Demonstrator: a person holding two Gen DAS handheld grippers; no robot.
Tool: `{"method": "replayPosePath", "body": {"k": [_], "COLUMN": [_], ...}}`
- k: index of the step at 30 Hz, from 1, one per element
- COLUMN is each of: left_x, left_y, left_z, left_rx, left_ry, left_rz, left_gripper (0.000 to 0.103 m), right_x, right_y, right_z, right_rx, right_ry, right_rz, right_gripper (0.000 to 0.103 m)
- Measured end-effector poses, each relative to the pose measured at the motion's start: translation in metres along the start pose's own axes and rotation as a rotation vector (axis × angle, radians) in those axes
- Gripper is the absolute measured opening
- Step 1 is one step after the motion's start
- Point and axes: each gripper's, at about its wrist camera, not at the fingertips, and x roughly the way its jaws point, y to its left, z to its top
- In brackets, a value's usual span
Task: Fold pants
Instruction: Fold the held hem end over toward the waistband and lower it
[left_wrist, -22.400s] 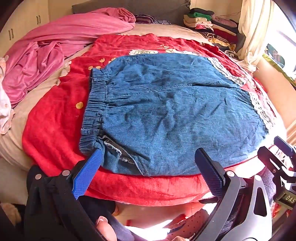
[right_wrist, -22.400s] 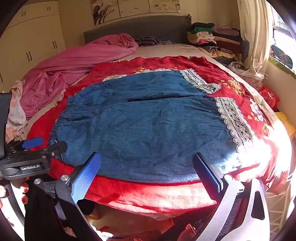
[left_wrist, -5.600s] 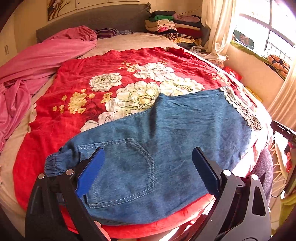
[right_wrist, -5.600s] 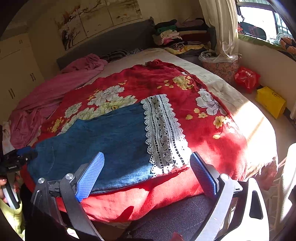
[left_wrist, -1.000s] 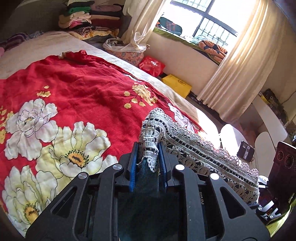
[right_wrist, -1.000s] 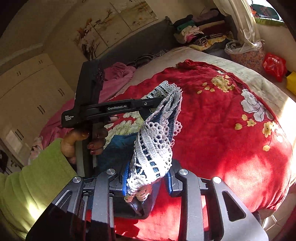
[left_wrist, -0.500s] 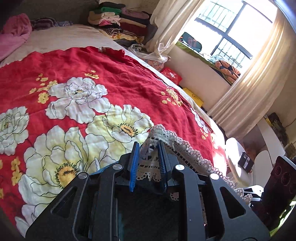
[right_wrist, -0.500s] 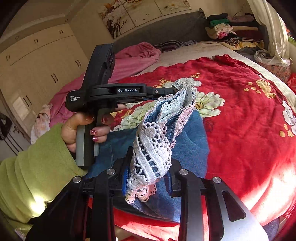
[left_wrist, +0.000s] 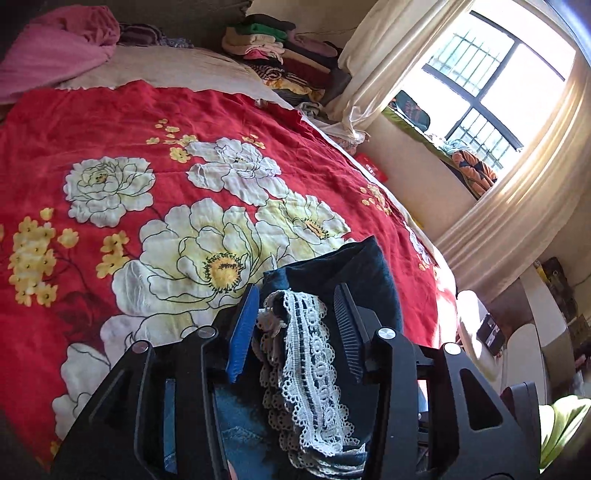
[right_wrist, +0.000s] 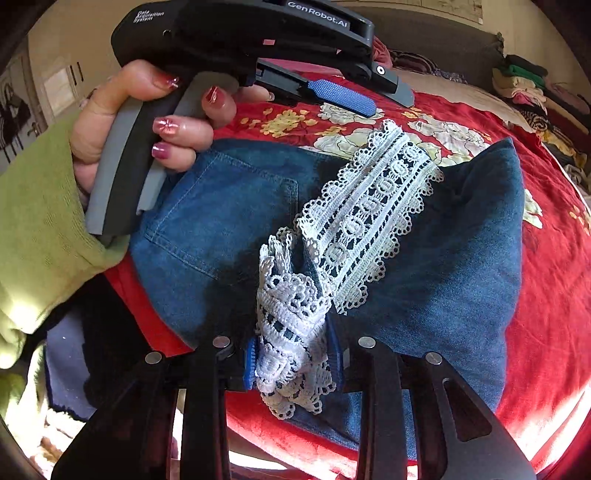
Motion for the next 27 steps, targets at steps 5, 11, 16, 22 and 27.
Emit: {"method": "replayPosePath", "body": {"k": [5, 11, 16, 22, 27], "left_x": [0.018, 0.035, 0.044, 0.005, -0.001], "left_y": [0.022, 0.008, 0.001, -0.004, 0.001], "left_z": [-0.001, -0.002, -0.007, -0.009, -0.015], "left_rx": [-0.103, -0.074, -0.059, -0.06, -0.061], "left_ry": [0.062, 0.123, 0.133, 0.017, -0.002], "left_rz": [-0.012, -0.035, -0.015, -0.038, 0.058], "left_gripper": [0.056, 0.054, 0.017, 0.012, 0.012], "right_x": [-0.003, -0.032, -0.063, -0.053, -0.021], "right_y": [0.003, -0.018, -0.073, -0.152, -0.169], "right_z": [-0.005, -0.011, -0.008, 0.016, 0.051], "right_rx": [-0.021, 0.102, 0.305, 0.46, 0.387], "right_ry": [-0.007, -0.049, -0.153, -0.144, -0.112], "right_rz": [-0.015, 0.091, 0.113, 0.022, -0.058], "right_gripper": [0.031, 0.065, 0.083, 0.083, 0.083]}}
